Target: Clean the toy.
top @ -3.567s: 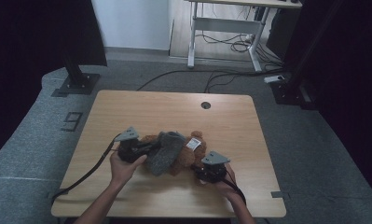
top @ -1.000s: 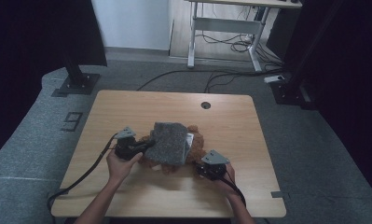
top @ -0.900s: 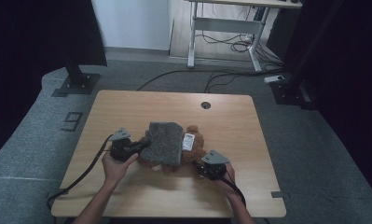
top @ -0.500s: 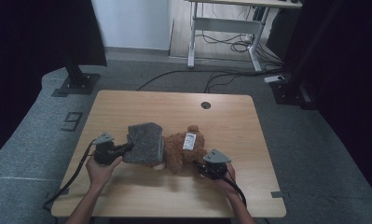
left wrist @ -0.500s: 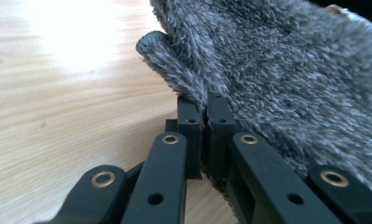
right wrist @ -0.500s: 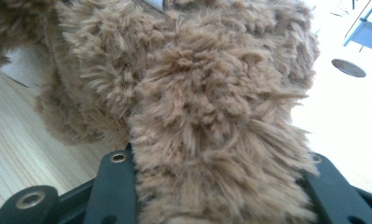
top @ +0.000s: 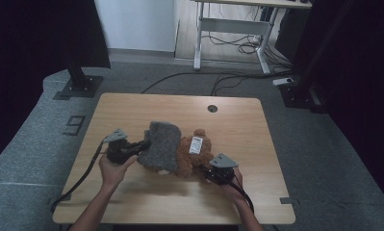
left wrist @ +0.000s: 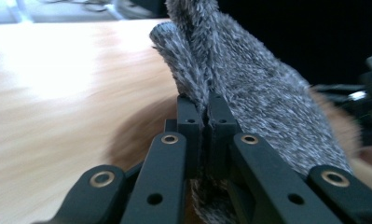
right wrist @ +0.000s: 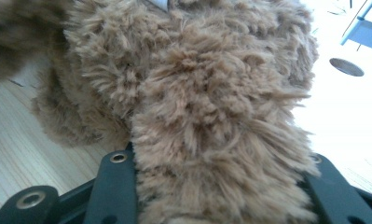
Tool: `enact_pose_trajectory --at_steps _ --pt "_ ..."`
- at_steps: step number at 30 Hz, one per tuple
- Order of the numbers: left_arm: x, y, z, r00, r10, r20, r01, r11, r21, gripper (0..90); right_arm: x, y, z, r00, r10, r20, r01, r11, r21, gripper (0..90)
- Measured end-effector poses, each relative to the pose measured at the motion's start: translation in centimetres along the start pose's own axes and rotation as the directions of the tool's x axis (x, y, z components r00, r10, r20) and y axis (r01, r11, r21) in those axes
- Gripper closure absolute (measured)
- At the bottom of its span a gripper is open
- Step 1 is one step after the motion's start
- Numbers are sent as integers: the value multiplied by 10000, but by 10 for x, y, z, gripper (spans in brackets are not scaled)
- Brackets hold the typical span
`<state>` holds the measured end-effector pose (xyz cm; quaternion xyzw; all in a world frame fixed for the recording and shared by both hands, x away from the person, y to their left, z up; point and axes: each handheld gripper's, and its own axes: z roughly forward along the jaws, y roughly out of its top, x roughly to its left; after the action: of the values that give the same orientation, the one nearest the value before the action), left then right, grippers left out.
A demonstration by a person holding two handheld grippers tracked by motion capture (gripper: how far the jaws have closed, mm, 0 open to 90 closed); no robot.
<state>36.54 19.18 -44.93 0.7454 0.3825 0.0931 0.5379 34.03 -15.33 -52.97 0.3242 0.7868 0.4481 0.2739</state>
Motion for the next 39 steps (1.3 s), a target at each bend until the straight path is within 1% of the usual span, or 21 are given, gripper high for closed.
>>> enact_pose_trajectory --at_steps 3,5,8,10,12,14,15,17,18,19,20,21,25,27,29,30,32,33,34,37,39 --pt "-25 17 23 9973 457 567 -463 9989 93 863 1 1 1 10000 1 75 -1 10000 25 541" --pt "-45 28 40 9924 884 861 -903 9957 183 863 1 1 1 9999 15 109 -15 10000 43 541" --pt "-73 43 67 9828 1322 1288 -1379 9898 367 862 1 2 3 9999 2 162 -3 10000 35 541" --pt "-86 47 80 9775 1473 1508 -1561 9866 479 862 1 3 4 9997 23 229 -24 10000 40 541" --pt "-99 48 94 9715 1696 1656 -1830 9807 691 861 1 3 4 9997 30 231 -32 10000 58 540" --pt "-107 43 107 9677 1963 1584 -2143 9710 1062 861 1 3 4 9997 59 227 -61 10000 68 540" --pt "-108 39 113 9678 2046 1469 -2238 9661 1290 860 1 3 4 9997 74 237 -75 9999 70 539" --pt "-102 29 122 9706 2058 1252 -2255 9590 1717 859 1 3 4 9997 58 246 -60 10000 66 539" --pt "-97 24 124 9741 1912 1210 -2109 9609 1796 859 1 2 4 9997 32 251 -34 10000 79 539" --pt "-92 22 124 9768 1710 1292 -1923 9654 1759 859 1 2 4 9997 31 235 -33 10000 90 538" --pt "-83 19 121 9814 1333 1378 -1558 9735 1677 859 1 2 4 9997 29 233 -32 9999 102 538" --pt "-78 18 118 9832 1189 1381 -1408 9768 1616 859 1 1 4 9997 57 222 -59 10000 78 538" --pt "-58 15 98 9901 1135 826 -1250 9806 1508 860 1 1 4 9998 57 213 -59 10000 64 538" --pt "-49 12 89 9924 1001 718 -1096 9835 1437 860 1 1 3 9998 37 209 -38 10000 51 538" --pt "-33 6 72 9956 807 484 -862 9881 1270 860 1 1 3 9998 -1 203 0 10000 58 538" --pt "-29 4 67 9965 760 358 -798 9896 1196 860 1 1 3 9998 -20 187 19 10000 73 538" --pt "-15 -1 52 9967 767 -257 -733 9908 1136 861 1 1 3 9998 -34 213 33 10000 66 538" --pt "-6 -5 45 9987 474 -196 -451 9933 1061 862 0 1 3 9998 35 206 -37 10000 64 538" --pt "5 -10 37 10000 13 35 -16 9957 927 861 0 1 3 9999 92 135 -93 9999 49 538" --pt "17 -17 21 9995 -306 -38 308 9979 565 861 2 2 3 9998 -80 168 79 10000 54 538" --pt "20 -21 11 9994 -292 -210 301 9986 424 861 2 2 3 9998 -62 165 60 10000 69 538"
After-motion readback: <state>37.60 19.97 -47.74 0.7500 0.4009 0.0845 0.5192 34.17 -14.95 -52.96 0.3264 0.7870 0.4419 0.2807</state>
